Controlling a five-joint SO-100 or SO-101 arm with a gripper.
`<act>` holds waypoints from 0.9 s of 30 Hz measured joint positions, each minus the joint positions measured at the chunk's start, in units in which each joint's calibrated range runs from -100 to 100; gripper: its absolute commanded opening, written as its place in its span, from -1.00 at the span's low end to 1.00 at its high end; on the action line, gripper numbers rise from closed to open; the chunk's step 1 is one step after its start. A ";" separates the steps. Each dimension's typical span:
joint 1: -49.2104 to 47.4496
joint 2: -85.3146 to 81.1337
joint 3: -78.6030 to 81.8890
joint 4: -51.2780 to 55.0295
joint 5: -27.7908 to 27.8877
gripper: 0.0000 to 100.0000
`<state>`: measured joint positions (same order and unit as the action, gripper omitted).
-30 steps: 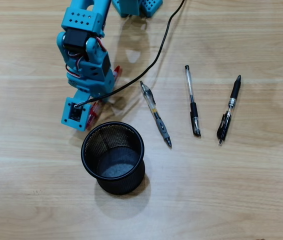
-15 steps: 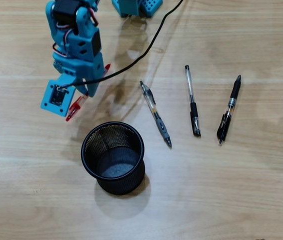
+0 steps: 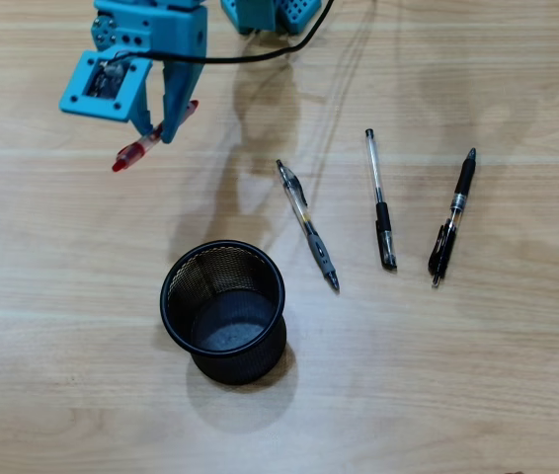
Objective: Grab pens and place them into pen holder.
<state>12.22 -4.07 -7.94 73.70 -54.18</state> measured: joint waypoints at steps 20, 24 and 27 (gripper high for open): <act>-10.10 -2.04 -8.70 -1.73 0.00 -0.96; -10.37 -2.12 -8.97 -9.17 0.00 -0.96; -11.10 -2.12 -8.97 -14.53 0.00 -0.96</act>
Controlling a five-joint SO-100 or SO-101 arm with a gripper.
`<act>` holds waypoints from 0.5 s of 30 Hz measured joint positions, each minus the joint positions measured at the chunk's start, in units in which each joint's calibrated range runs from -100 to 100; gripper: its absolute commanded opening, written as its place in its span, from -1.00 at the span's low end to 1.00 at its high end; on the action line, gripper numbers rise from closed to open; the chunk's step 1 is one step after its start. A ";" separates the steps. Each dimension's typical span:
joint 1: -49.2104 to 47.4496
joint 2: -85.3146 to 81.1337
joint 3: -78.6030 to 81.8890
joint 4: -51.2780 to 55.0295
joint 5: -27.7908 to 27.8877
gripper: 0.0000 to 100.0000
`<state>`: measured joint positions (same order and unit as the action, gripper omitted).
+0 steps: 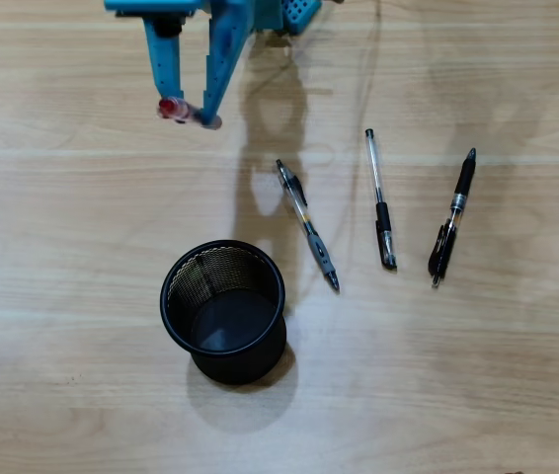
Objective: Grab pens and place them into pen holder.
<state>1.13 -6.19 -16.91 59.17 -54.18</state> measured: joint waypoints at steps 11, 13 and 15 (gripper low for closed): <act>-1.08 -0.34 14.47 -32.79 0.00 -0.96; -0.45 -0.34 20.42 -41.61 0.00 -0.96; -0.36 -0.25 25.65 -49.74 0.00 -0.96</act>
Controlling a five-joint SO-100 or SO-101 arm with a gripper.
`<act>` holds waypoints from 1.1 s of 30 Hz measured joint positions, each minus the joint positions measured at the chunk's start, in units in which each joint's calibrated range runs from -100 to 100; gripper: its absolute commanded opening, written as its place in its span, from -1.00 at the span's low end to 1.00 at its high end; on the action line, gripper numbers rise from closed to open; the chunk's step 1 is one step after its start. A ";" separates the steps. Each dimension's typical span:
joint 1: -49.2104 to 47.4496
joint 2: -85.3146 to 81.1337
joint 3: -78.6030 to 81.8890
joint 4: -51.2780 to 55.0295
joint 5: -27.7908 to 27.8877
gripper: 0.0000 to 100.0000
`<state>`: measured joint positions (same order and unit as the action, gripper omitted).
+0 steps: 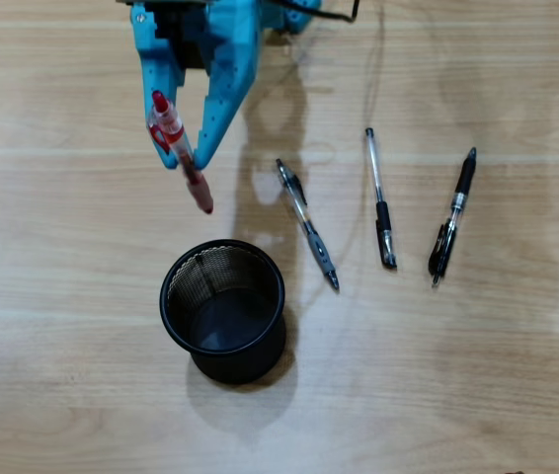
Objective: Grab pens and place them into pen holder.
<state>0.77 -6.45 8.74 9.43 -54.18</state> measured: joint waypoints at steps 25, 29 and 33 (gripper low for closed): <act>1.53 16.45 8.26 -22.49 0.00 -0.96; 1.26 18.66 8.43 -22.49 0.00 -0.94; 1.26 19.00 8.43 -22.49 0.00 -0.79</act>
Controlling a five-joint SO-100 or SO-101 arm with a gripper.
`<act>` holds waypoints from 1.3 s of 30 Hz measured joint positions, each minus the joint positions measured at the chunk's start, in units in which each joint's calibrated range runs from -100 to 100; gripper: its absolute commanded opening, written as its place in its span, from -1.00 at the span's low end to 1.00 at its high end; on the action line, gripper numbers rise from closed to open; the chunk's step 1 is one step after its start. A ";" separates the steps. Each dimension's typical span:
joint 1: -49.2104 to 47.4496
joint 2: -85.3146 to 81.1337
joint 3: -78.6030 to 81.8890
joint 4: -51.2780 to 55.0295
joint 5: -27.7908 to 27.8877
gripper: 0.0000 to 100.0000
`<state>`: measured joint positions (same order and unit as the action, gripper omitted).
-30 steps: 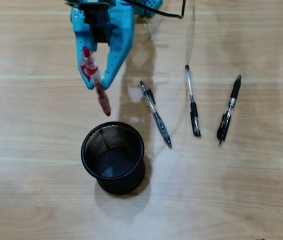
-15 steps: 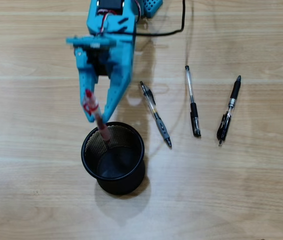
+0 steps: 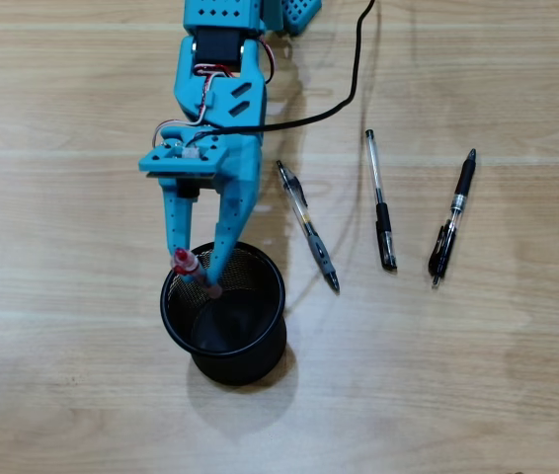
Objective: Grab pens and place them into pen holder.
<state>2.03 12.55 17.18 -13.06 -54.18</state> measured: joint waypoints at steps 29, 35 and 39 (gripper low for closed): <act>-0.09 -25.53 9.94 28.29 2.23 -0.96; -0.09 -32.15 9.94 48.62 5.77 -0.95; -1.71 -35.03 9.94 55.36 8.62 -0.95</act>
<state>0.32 -22.48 27.12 42.30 -45.56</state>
